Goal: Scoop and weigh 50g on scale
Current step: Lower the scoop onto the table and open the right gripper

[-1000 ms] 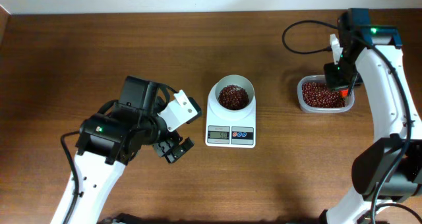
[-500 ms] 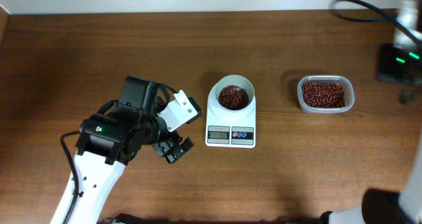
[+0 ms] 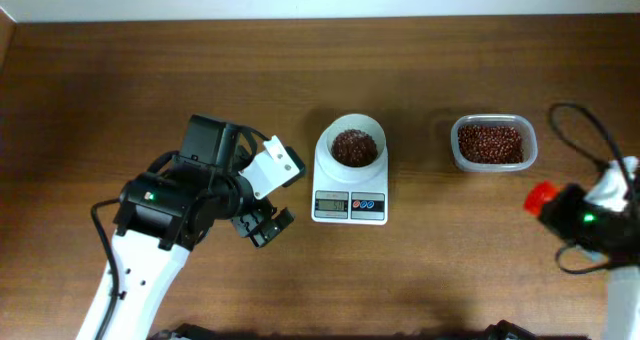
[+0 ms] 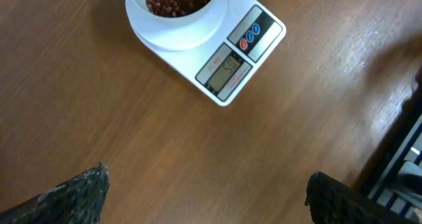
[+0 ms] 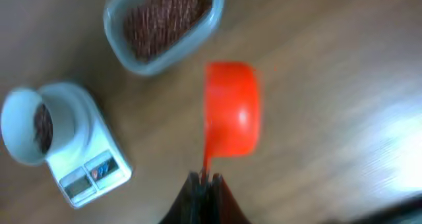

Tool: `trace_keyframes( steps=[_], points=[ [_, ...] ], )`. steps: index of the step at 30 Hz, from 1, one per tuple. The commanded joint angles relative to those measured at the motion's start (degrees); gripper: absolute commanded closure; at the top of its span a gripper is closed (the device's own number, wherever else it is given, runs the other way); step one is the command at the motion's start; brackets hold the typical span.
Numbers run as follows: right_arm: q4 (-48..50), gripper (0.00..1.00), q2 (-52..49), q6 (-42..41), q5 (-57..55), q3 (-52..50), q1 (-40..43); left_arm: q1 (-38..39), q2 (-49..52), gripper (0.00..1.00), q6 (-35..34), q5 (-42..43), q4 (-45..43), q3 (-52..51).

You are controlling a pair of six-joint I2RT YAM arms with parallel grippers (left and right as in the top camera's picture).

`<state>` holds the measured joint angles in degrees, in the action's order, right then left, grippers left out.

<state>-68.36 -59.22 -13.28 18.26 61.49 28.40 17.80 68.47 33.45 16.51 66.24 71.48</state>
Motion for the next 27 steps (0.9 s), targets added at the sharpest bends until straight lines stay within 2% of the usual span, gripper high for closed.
trace_keyframes(
  steps=[1, 4, 9, 13, 14, 20, 24, 27],
  points=[
    [9.5, 0.96, -1.9, -1.5, 15.2, -12.5, 0.2, -0.3, -0.2, 0.01, 0.9, 0.2, -0.1, 0.5],
    [15.2, 0.96, -6.5, -2.9, 15.1, -18.7, 0.2, -0.3, -0.2, 0.01, 0.9, 0.2, -0.1, 0.5],
    [22.9, 0.95, -14.0, -2.8, 14.9, -22.0, 0.2, -0.3, -0.2, 0.01, 0.9, 0.2, -0.1, 0.5],
    [23.6, 0.95, -19.3, -2.9, 15.0, -22.1, 0.2, -0.3, -0.2, 0.01, 0.9, 0.2, -0.1, 0.5],
    [23.3, 0.82, -20.3, -2.9, 15.0, -22.1, 0.2, -0.3, -0.2, 0.01, 0.9, 0.2, -0.1, 0.5],
    [22.5, 0.79, -21.4, -2.9, 14.9, -22.1, 0.2, -0.3, -0.2, 0.01, 0.9, 0.2, -0.1, 0.5],
    [22.5, 0.69, -21.4, -2.9, 14.9, -22.1, 0.2, -0.3, -0.2, 0.01, 0.9, 0.2, -0.1, 0.5],
    [22.5, 0.66, -21.4, -2.9, 14.7, -22.1, 0.2, -0.3, -0.2, 0.01, 0.9, 0.2, -0.1, 0.5]
  ],
)
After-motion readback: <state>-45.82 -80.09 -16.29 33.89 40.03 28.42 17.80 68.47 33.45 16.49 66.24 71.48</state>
